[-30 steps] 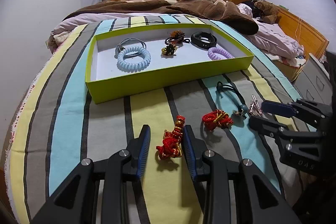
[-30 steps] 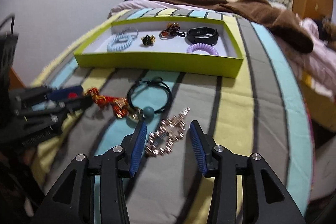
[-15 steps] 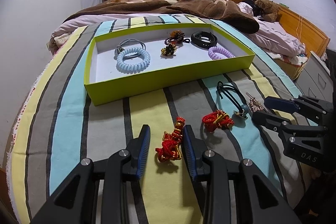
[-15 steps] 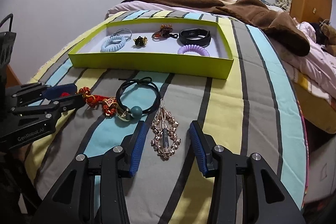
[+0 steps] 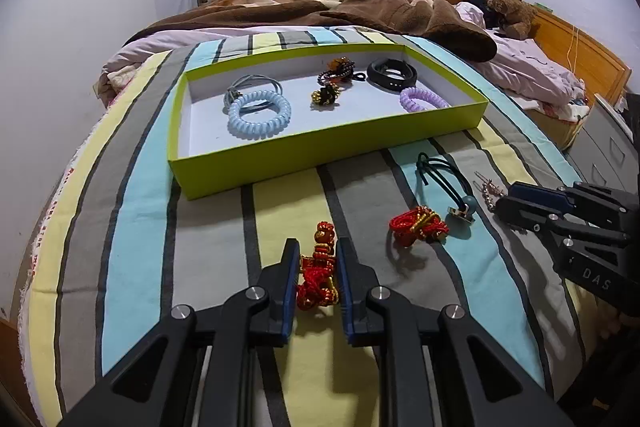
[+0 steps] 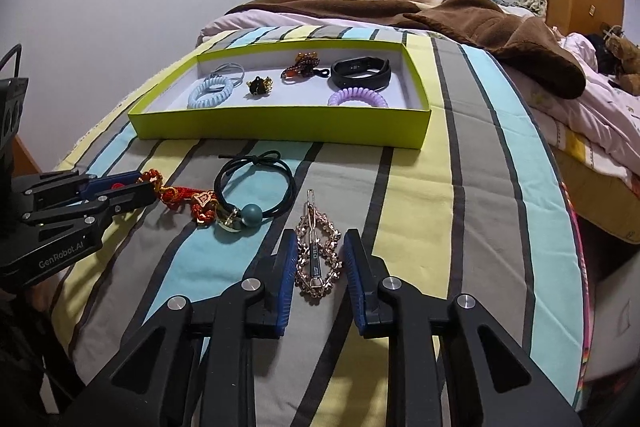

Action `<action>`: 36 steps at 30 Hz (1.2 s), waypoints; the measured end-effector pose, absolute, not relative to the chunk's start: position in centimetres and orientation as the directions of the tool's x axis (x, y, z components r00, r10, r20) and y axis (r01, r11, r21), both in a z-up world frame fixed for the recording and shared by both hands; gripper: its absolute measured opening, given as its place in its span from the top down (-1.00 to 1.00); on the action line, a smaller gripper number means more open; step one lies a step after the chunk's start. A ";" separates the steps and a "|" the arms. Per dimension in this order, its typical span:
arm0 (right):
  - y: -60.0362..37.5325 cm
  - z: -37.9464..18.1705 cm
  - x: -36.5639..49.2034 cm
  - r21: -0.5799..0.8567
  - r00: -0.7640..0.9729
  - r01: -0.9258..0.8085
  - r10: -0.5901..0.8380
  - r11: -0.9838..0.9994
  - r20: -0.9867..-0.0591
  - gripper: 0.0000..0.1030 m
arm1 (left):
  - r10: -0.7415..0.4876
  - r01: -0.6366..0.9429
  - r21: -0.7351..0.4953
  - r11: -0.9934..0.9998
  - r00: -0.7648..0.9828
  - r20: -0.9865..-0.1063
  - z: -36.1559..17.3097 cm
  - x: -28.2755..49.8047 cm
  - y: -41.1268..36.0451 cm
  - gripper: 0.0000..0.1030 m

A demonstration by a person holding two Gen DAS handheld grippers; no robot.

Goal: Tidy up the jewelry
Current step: 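Carry the tassel and pendant into the box and open both tools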

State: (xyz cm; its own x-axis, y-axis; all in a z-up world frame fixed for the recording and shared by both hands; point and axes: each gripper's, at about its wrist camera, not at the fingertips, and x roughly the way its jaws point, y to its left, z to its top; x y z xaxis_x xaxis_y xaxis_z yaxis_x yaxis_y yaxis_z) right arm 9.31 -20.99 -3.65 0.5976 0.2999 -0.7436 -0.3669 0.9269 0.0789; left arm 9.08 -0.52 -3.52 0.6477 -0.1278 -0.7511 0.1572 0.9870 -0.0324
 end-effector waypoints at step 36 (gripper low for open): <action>-21.3 1.6 11.7 0.162 0.643 -0.409 0.410 0.898 -0.647 0.53 | -0.157 0.128 -0.093 0.987 0.713 -0.684 1.3 10.9 2.1 0.63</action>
